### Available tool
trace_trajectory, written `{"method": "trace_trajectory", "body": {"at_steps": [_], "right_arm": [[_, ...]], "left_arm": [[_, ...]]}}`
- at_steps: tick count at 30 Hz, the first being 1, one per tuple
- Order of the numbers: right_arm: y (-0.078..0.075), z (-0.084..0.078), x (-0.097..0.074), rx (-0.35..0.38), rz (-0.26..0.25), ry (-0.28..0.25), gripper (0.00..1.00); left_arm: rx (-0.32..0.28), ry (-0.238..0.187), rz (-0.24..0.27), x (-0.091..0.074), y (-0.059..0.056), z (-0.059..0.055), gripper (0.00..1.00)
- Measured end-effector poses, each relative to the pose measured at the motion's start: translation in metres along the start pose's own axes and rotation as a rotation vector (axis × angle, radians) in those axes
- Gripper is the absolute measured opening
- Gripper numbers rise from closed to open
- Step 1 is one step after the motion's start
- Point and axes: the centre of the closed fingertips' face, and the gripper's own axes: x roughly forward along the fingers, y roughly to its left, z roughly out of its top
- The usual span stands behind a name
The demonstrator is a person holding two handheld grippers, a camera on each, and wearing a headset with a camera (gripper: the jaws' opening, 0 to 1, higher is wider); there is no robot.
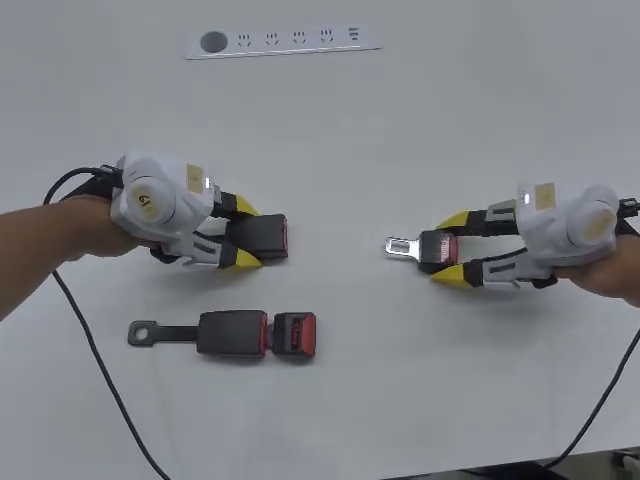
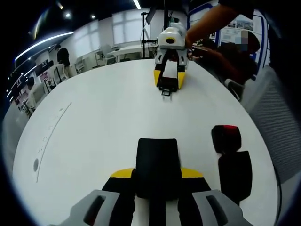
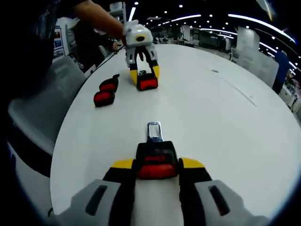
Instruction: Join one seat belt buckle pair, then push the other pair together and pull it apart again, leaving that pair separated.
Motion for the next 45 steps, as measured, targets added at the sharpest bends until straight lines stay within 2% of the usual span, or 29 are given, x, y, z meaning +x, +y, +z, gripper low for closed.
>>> {"method": "trace_trajectory", "body": {"at_steps": [2,12,19,45], "right_arm": [[-0.001,0.000,-0.001,0.011,0.008,-0.030,0.36],[-0.001,0.002,0.000,0.010,0.030,-0.052,0.35],[-0.002,0.009,0.009,0.017,0.035,-0.074,0.35],[-0.002,0.070,0.075,0.020,0.084,-0.156,0.35]], "left_arm": [[0.002,0.003,-0.002,0.000,0.000,0.000,0.36],[0.016,0.010,-0.023,0.000,0.002,0.000,0.35],[0.015,0.013,-0.024,0.000,0.003,0.001,0.35],[0.018,0.044,-0.036,0.001,0.004,0.002,0.35]]}}
